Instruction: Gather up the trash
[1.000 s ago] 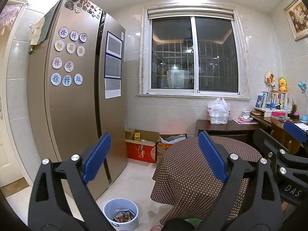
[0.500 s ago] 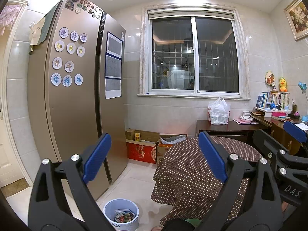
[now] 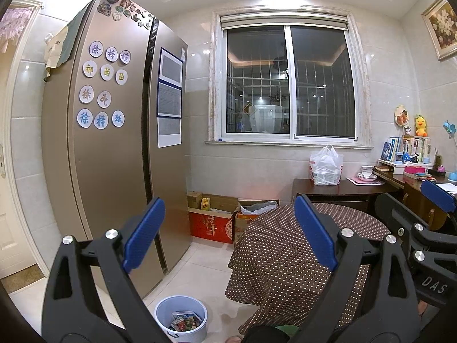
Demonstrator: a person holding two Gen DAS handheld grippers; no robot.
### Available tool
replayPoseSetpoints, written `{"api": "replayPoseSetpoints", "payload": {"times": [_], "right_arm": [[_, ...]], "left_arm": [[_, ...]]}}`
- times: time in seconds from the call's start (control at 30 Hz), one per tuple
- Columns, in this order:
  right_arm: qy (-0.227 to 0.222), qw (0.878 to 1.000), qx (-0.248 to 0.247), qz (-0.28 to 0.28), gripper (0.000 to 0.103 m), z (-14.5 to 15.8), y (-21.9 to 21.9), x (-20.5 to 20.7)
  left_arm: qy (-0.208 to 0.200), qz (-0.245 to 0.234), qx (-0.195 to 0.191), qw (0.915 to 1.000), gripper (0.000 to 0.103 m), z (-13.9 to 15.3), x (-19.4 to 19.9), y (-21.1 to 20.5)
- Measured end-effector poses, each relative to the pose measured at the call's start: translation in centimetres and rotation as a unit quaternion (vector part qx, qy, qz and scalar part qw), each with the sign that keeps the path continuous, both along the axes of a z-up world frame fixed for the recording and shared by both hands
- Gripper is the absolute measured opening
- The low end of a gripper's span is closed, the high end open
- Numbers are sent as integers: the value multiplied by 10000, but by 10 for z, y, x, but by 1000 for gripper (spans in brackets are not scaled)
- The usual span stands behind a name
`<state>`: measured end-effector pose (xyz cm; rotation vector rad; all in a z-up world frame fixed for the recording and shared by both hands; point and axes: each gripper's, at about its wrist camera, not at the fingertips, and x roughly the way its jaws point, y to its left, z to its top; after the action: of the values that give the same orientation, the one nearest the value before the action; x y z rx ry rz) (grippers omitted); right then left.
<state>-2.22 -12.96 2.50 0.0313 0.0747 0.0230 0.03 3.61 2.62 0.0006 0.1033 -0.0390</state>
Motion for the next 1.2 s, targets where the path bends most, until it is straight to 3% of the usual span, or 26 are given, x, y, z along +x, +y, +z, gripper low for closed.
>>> {"api": "replayPoseSetpoints", "payload": {"times": [1.2], "right_arm": [[108,9998,52,143,97,-8,-4,3]], "left_arm": [[19,26,-1,10000,90,0,-1,-5]]}}
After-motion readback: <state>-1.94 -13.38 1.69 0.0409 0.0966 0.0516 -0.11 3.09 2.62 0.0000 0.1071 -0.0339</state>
